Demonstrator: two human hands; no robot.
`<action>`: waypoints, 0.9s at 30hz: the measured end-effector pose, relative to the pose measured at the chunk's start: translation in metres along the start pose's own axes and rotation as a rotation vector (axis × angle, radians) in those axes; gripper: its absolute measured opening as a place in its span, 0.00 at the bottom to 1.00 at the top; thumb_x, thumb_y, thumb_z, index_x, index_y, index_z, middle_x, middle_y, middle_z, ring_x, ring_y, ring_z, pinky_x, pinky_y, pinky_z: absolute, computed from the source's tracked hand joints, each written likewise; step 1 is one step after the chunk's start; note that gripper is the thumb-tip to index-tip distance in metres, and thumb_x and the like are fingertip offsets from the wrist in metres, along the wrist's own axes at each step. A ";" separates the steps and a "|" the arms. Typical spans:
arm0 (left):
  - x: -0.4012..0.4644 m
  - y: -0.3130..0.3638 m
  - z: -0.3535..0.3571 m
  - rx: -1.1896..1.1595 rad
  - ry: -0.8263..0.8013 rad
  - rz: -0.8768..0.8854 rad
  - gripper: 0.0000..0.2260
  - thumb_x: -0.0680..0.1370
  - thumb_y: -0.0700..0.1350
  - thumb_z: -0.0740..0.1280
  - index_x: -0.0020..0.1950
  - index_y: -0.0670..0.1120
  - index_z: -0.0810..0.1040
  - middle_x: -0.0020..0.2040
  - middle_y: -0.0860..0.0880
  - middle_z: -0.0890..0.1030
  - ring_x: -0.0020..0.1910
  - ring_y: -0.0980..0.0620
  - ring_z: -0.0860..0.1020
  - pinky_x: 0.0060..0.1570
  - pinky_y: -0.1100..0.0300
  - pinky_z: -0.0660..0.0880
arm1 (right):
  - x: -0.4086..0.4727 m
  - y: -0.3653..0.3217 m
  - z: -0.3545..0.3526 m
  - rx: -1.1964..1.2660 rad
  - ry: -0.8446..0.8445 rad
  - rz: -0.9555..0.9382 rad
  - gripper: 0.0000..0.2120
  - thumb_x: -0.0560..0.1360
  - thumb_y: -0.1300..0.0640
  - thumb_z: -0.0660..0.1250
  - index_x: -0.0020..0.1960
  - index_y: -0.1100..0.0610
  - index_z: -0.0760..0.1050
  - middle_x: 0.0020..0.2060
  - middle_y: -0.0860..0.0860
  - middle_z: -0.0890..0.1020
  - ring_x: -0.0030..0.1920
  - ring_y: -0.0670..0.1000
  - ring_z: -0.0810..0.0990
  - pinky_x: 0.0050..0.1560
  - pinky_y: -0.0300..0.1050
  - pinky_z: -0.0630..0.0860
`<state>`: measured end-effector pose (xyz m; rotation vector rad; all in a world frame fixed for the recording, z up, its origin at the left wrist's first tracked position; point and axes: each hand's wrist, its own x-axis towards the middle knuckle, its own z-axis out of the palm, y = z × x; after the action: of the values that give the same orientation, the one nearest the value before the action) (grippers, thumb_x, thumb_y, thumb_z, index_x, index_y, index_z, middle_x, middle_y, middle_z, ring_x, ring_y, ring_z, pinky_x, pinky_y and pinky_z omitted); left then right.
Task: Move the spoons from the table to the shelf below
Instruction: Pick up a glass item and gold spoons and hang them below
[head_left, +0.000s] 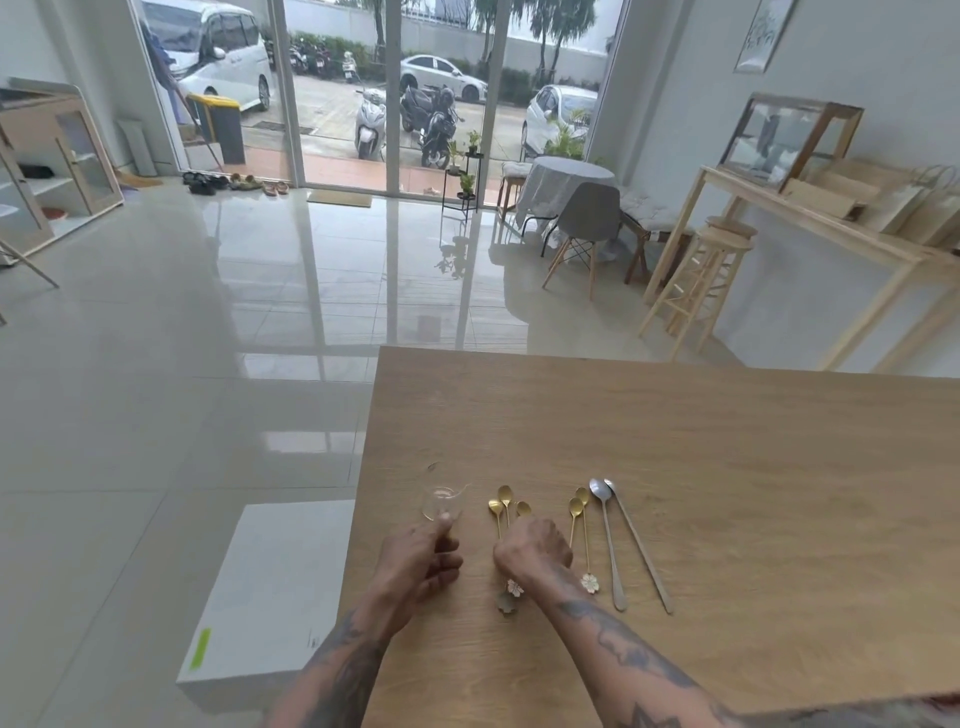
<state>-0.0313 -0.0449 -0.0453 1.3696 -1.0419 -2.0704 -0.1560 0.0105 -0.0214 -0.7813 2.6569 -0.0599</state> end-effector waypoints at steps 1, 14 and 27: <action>0.000 0.000 -0.003 -0.008 -0.015 0.005 0.12 0.77 0.49 0.70 0.46 0.39 0.81 0.40 0.43 0.81 0.31 0.51 0.80 0.31 0.60 0.79 | -0.001 0.000 0.001 0.020 -0.007 0.012 0.13 0.78 0.62 0.61 0.34 0.56 0.69 0.38 0.49 0.76 0.36 0.48 0.74 0.36 0.41 0.72; -0.024 0.003 -0.031 0.011 -0.048 0.098 0.17 0.77 0.52 0.69 0.53 0.38 0.82 0.41 0.47 0.81 0.33 0.53 0.78 0.37 0.59 0.78 | -0.018 0.006 0.002 0.156 -0.018 -0.099 0.19 0.77 0.57 0.61 0.27 0.53 0.62 0.27 0.47 0.67 0.26 0.46 0.64 0.24 0.38 0.58; -0.148 -0.045 -0.026 -0.039 0.054 0.130 0.19 0.76 0.50 0.71 0.56 0.35 0.82 0.42 0.45 0.82 0.36 0.50 0.77 0.39 0.57 0.78 | -0.103 0.092 -0.021 0.353 -0.052 -0.317 0.16 0.72 0.56 0.64 0.30 0.51 0.61 0.20 0.48 0.69 0.19 0.47 0.67 0.23 0.37 0.60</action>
<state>0.0546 0.0790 -0.0013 1.2968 -1.0343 -1.9391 -0.1303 0.1415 0.0202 -1.0511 2.3534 -0.5643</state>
